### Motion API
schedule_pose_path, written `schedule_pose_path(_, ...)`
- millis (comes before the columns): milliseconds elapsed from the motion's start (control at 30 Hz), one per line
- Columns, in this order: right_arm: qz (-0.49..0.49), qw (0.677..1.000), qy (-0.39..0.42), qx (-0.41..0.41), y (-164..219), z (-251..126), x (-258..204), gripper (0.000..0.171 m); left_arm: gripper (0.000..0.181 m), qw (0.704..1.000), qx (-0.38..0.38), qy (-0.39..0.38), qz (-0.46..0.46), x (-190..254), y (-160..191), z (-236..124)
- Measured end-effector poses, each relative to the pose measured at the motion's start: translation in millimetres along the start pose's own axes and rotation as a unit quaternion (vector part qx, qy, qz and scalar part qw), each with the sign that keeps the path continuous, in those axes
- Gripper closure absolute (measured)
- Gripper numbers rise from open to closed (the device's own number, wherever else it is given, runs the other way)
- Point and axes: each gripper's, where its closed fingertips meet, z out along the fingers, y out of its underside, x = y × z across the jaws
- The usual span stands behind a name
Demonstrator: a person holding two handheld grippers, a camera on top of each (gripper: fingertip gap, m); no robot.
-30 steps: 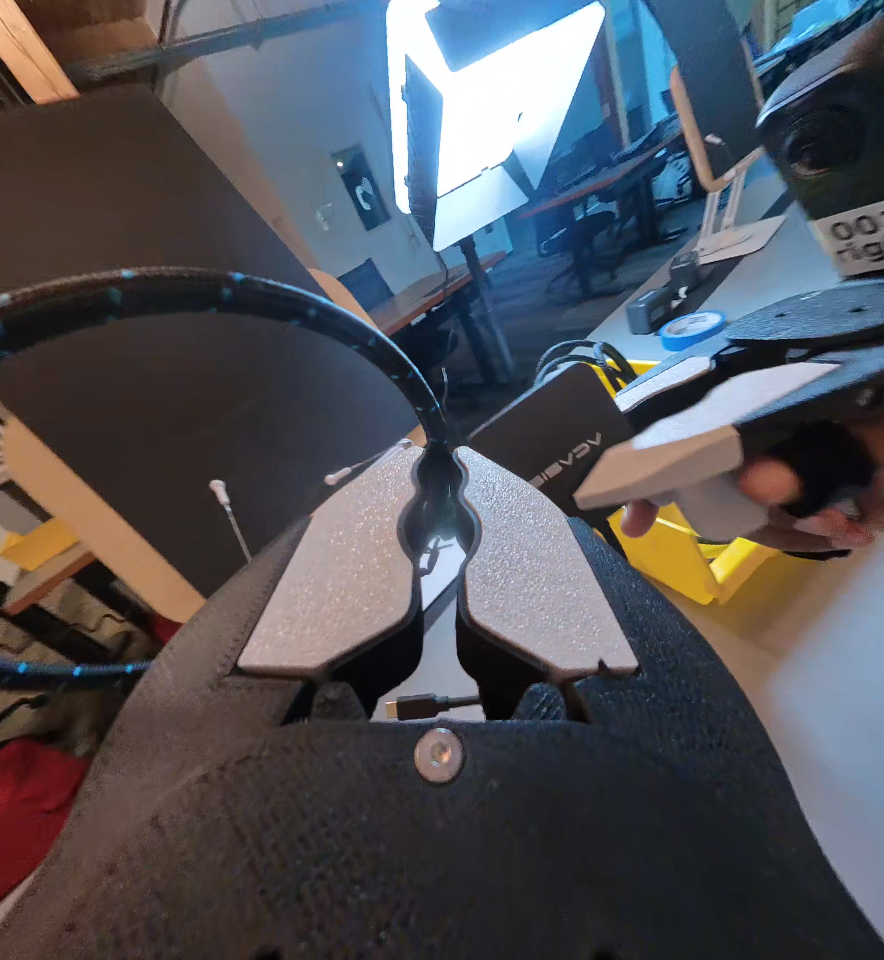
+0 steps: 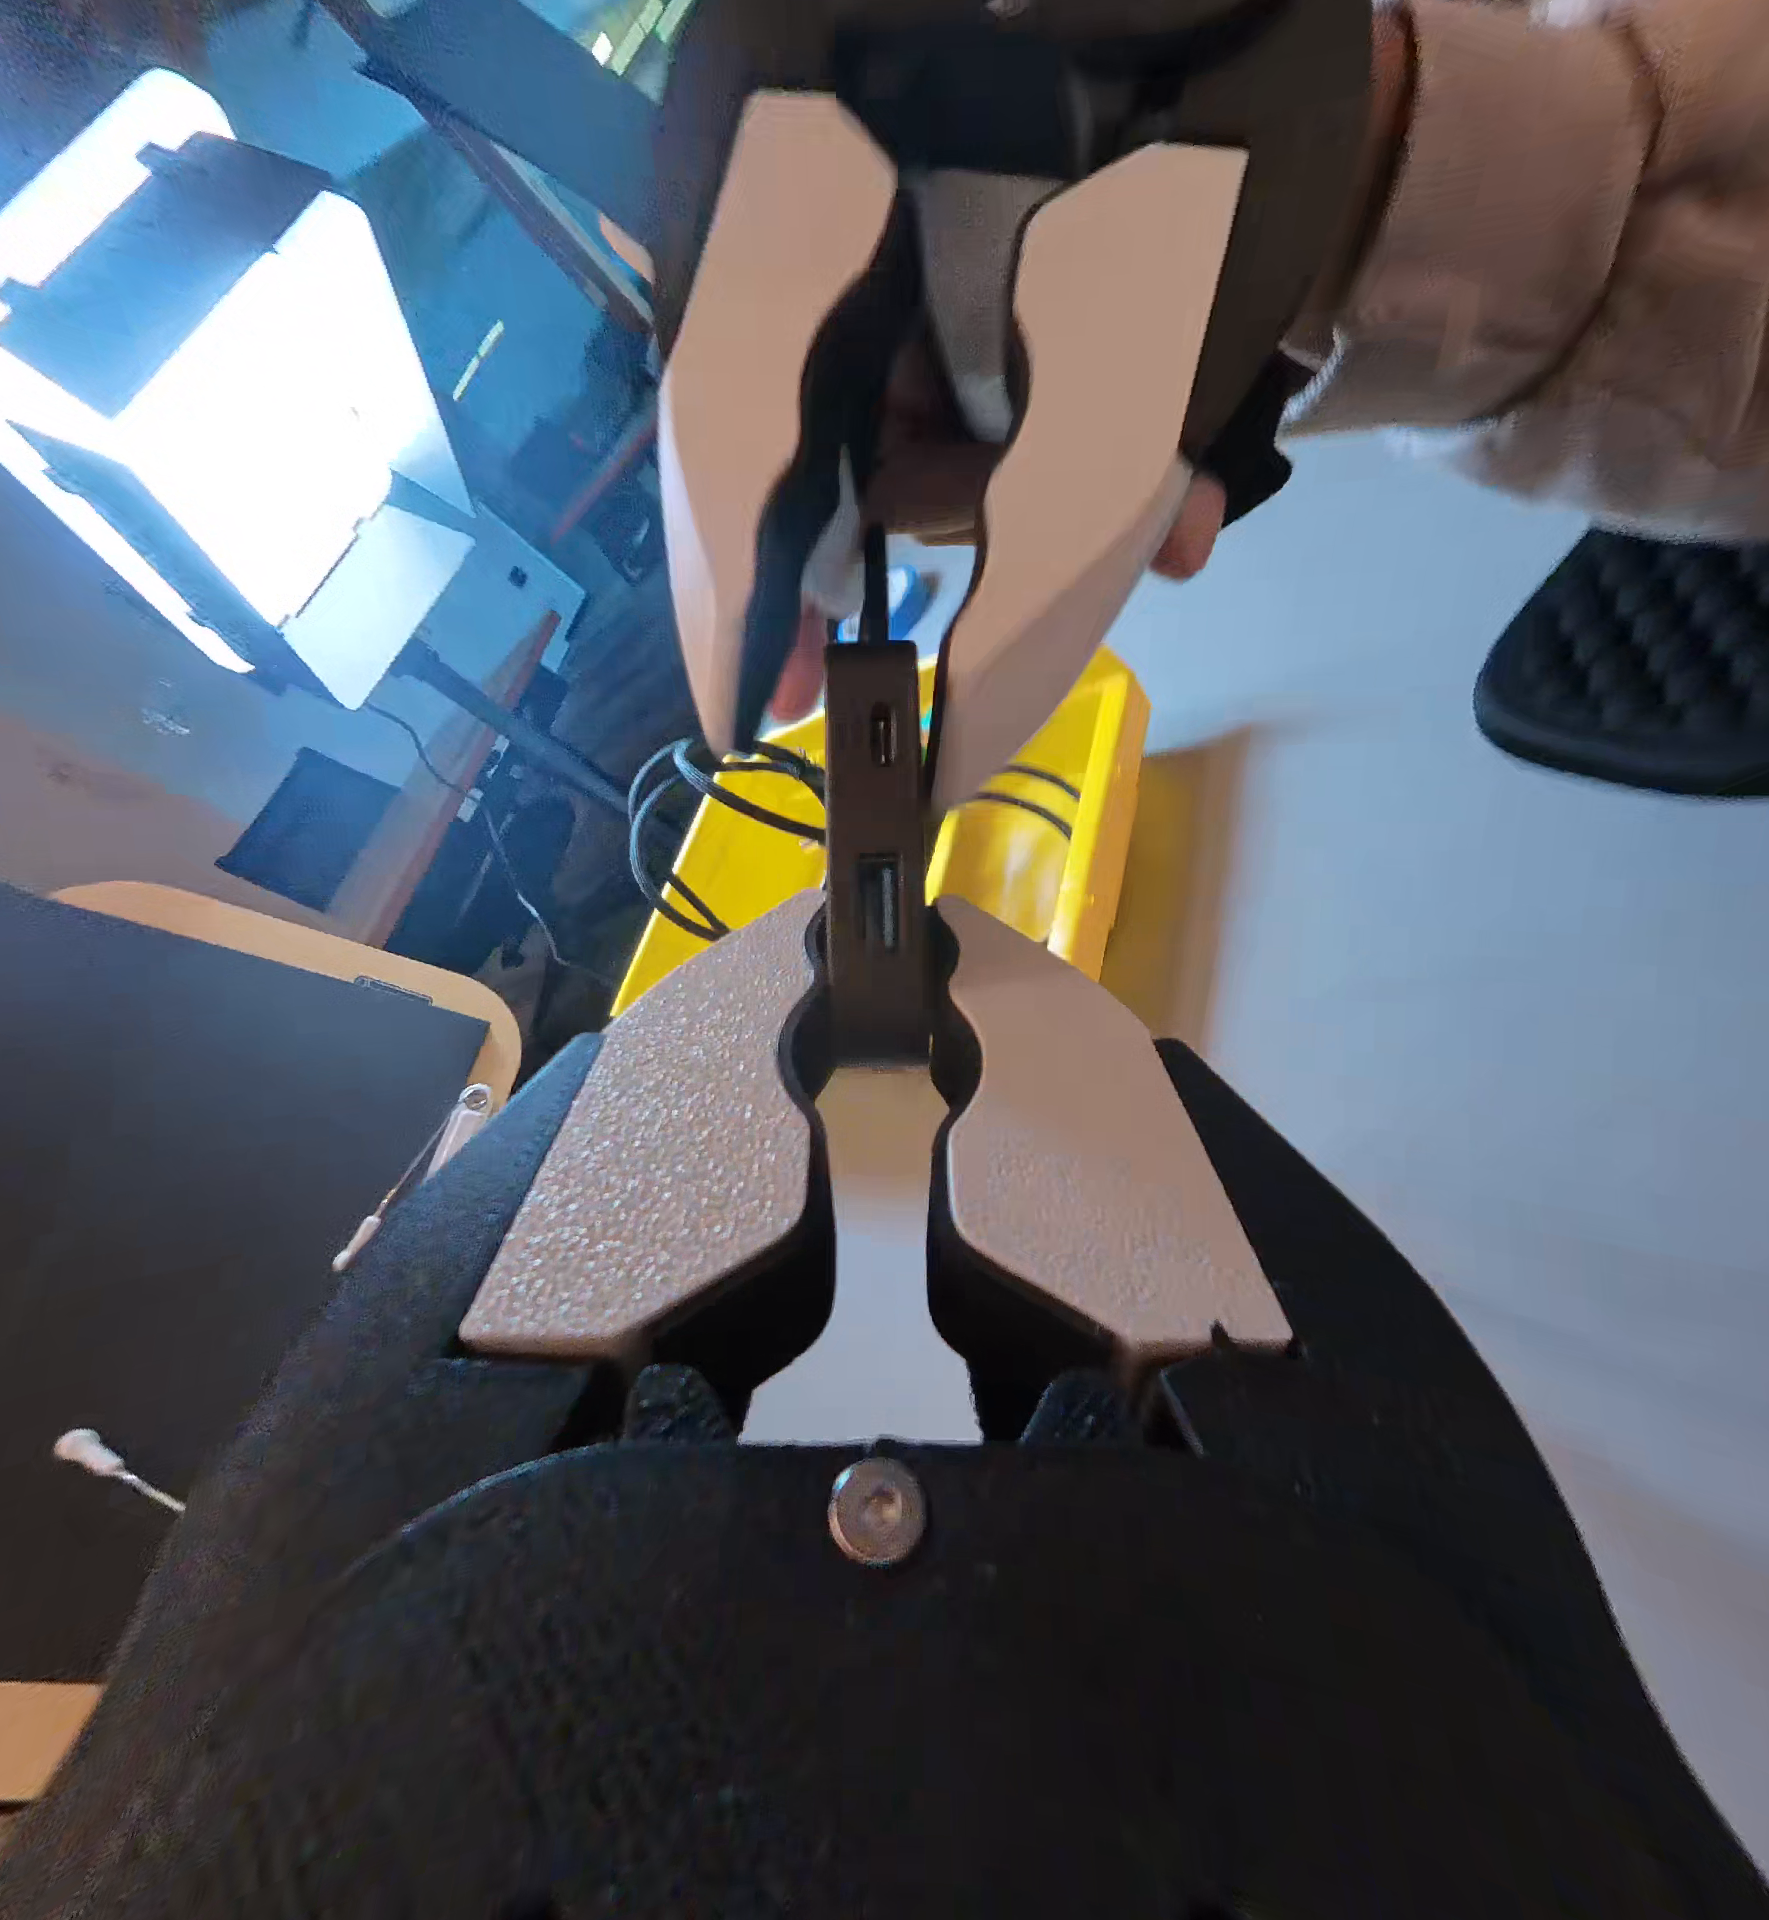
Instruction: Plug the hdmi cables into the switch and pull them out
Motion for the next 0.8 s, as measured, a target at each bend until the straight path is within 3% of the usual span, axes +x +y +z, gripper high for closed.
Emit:
schedule_pose_path(33,0.019,0.999,0.025,0.028,-9,-10,12,0.137,0.167,0.999,0.022,-0.003,-0.024,-6,-3,-5)
schedule_pose_path(200,0.105,0.982,0.110,0.111,-15,-70,64,0.134,0.167,0.976,0.160,-0.032,-0.143,-41,-21,-38)
schedule_pose_path(300,0.172,0.979,0.043,0.099,14,-79,61,0.145,0.167,0.950,0.237,-0.053,-0.195,-61,-33,-61)
schedule_pose_path(400,0.200,0.971,-0.122,0.049,48,-57,13,0.148,0.167,0.930,0.289,-0.055,-0.221,-67,-45,-75)
schedule_pose_path(500,0.220,0.944,-0.246,0.029,56,-16,-37,0.143,0.167,0.921,0.313,-0.058,-0.226,-67,-55,-79)
schedule_pose_path(567,0.224,0.939,-0.257,0.035,52,24,-56,0.128,0.167,0.915,0.327,-0.063,-0.226,-66,-62,-79)
schedule_pose_path(667,0.285,0.918,-0.242,0.135,25,68,-66,0.112,0.167,0.897,0.364,-0.078,-0.237,-69,-71,-85)
schedule_pose_path(733,0.323,0.891,-0.236,0.217,7,68,-59,0.134,0.167,0.889,0.379,-0.074,-0.248,-70,-72,-88)
schedule_pose_path(800,0.337,0.885,-0.205,0.248,4,61,-42,0.162,0.166,0.881,0.388,-0.065,-0.263,-71,-71,-90)
